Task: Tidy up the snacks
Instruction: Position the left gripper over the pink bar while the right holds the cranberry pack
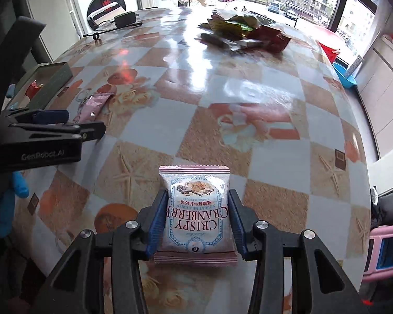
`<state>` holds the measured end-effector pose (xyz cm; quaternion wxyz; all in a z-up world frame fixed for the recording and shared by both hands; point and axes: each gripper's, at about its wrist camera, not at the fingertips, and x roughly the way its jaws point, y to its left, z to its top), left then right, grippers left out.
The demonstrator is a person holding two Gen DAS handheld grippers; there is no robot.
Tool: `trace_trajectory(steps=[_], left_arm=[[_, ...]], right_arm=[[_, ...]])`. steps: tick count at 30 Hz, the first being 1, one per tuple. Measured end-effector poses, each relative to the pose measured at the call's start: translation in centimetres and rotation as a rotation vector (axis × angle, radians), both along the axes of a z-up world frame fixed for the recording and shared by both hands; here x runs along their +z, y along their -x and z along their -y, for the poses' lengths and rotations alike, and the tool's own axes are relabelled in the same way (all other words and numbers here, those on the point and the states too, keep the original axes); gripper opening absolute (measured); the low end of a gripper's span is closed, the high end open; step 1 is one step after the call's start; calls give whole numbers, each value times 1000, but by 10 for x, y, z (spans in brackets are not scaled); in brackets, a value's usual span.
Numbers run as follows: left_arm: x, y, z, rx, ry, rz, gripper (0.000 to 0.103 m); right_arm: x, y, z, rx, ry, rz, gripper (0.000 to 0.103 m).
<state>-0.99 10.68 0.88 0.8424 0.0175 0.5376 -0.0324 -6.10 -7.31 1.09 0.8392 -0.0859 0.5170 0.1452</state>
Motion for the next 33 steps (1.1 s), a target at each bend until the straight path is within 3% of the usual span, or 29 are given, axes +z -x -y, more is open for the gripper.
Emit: trace_trajectory(steps=[2, 3, 4, 5, 6, 7, 8, 9, 11, 12, 14, 16, 20, 33], left_arm=[[-1, -1, 2, -15, 8, -11, 77], [1, 1, 2, -24, 10, -13, 68], [2, 4, 3, -36, 9, -10, 50], [4, 9, 4, -45, 4, -7, 39], [6, 15, 5, -53, 2, -9, 27], [7, 24, 4, -55, 3, -9, 27], [8, 33, 3, -50, -4, 2, 27], [8, 42, 0, -44, -14, 29, 28], [7, 52, -6, -14, -21, 81, 43], [6, 54, -12, 20, -27, 97, 64], [-1, 49, -21, 55, 13, 66, 95], [-5, 49, -23, 51, 22, 78, 103], [-7, 53, -20, 50, 15, 117, 103], [-7, 50, -19, 40, 15, 123, 103]], right_arm=[[1, 1, 3, -2, -6, 0, 46], [1, 0, 2, -1, -6, -1, 48], [1, 1, 1, 0, -6, -2, 49], [0, 1, 0, -1, -8, -3, 53], [-1, 1, -2, 1, -15, -6, 63], [-3, 1, -5, 2, -18, -12, 71], [-5, 2, -8, -2, -11, -18, 85], [-7, 3, -11, -5, 3, -9, 89], [-10, 5, -13, -12, 6, 2, 94], [-11, 4, -15, -16, 2, -4, 103], [-13, 2, -19, -24, 7, 4, 103], [-12, 1, -19, -30, 4, 10, 103], [-13, 3, -19, -23, -1, 29, 103], [-13, 5, -18, -5, -9, 52, 103]])
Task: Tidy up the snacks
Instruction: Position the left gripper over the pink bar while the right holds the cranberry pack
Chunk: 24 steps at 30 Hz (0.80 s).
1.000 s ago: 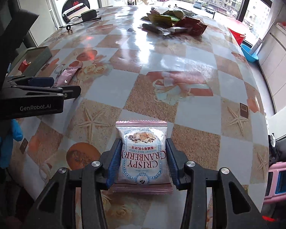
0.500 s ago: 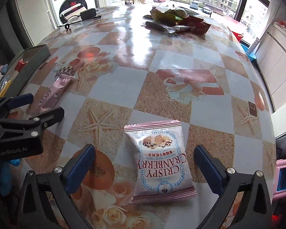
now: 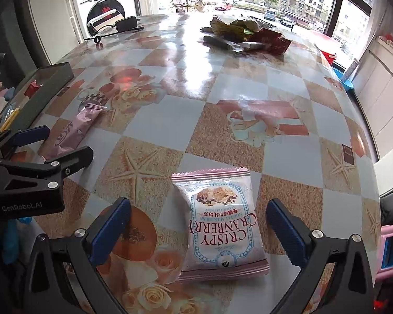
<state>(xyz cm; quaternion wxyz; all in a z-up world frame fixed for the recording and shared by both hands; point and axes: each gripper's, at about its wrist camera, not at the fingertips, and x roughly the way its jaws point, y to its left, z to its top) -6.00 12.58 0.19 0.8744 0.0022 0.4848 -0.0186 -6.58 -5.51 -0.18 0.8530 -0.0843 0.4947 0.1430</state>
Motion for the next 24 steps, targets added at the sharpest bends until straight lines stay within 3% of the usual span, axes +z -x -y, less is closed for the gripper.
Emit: trace_trajectory(steps=[19, 24], left_arm=[[-1, 0, 0, -18, 1, 5, 103], [0, -9, 1, -10, -1, -60, 103]], right_arm=[[0, -3, 0, 9, -2, -5, 103], [1, -4, 2, 31, 1, -34, 103]])
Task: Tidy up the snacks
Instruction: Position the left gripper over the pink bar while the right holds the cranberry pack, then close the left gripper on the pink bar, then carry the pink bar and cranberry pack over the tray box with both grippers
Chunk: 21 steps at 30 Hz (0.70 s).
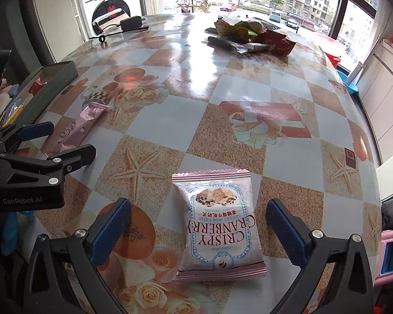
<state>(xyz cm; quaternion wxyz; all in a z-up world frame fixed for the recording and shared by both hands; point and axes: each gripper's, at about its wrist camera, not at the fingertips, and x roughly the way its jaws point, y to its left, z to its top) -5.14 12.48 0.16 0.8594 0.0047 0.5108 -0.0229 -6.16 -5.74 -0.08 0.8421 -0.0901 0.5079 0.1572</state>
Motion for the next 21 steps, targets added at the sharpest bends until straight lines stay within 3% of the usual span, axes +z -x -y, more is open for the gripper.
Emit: trace_trajectory(steps=[5, 7, 8, 9, 11, 12, 13, 17, 21], left_arm=[[1, -11, 14, -49, -10, -88, 101], [4, -12, 19, -59, -7, -96, 92], [5, -11, 21, -69, -7, -95, 89], [8, -9, 23, -84, -7, -91, 80], [13, -6, 27, -108, -9, -83, 60], [15, -5, 27, -113, -7, -80, 38], [17, -4, 27, -119, 0, -78, 26], [18, 2, 18, -102, 73, -82, 26], [24, 14, 13, -98, 104, -64, 26]], right_arm=[[2, -9, 5, -28, 10, -85, 102], [6, -11, 6, -43, 33, -75, 87], [9, -11, 7, -41, 29, -71, 70], [12, -11, 8, -44, 25, -71, 51], [15, -12, 15, -49, -10, -90, 47], [16, -12, 19, -58, -31, -96, 46], [17, -11, 22, -62, -47, -99, 45], [28, -6, 33, -80, -164, -114, 44], [39, -5, 29, -66, -193, -106, 44]])
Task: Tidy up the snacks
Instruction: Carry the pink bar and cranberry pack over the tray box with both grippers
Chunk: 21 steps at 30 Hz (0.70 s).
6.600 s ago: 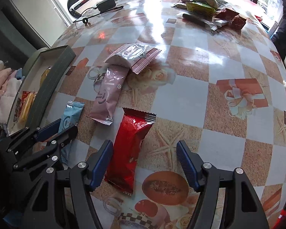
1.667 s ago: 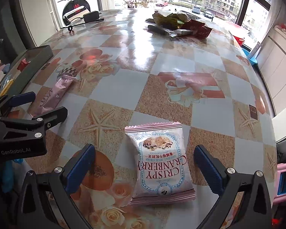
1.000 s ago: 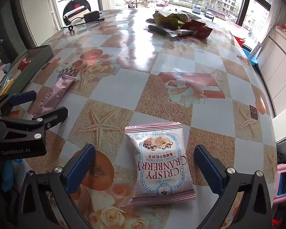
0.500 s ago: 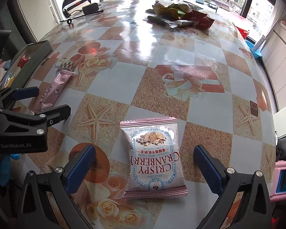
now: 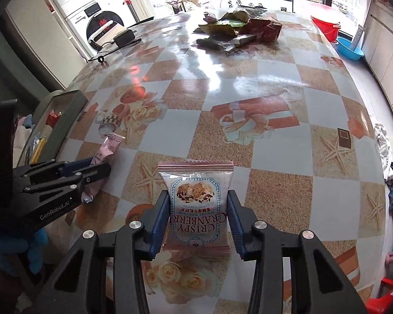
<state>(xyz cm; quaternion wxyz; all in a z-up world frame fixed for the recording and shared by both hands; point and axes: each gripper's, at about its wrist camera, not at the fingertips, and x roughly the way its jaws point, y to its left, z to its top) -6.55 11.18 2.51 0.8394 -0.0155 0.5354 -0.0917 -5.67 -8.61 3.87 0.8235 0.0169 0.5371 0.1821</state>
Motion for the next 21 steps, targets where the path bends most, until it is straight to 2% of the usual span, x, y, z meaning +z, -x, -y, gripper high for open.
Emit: trace_trajectory(steps=[4, 11, 17, 21], left_arm=[[17, 10, -7, -4, 22, 39, 26], [62, 26, -37, 30, 56, 156, 26], [93, 44, -83, 113, 88, 247, 26], [99, 53, -121, 190, 92, 273, 26]], right_arm=[[9, -2, -9, 14, -24, 6, 44], [27, -5, -37, 66, -52, 42, 44], [51, -6, -82, 152, -70, 81, 44], [65, -6, -122, 223, -87, 101, 44]])
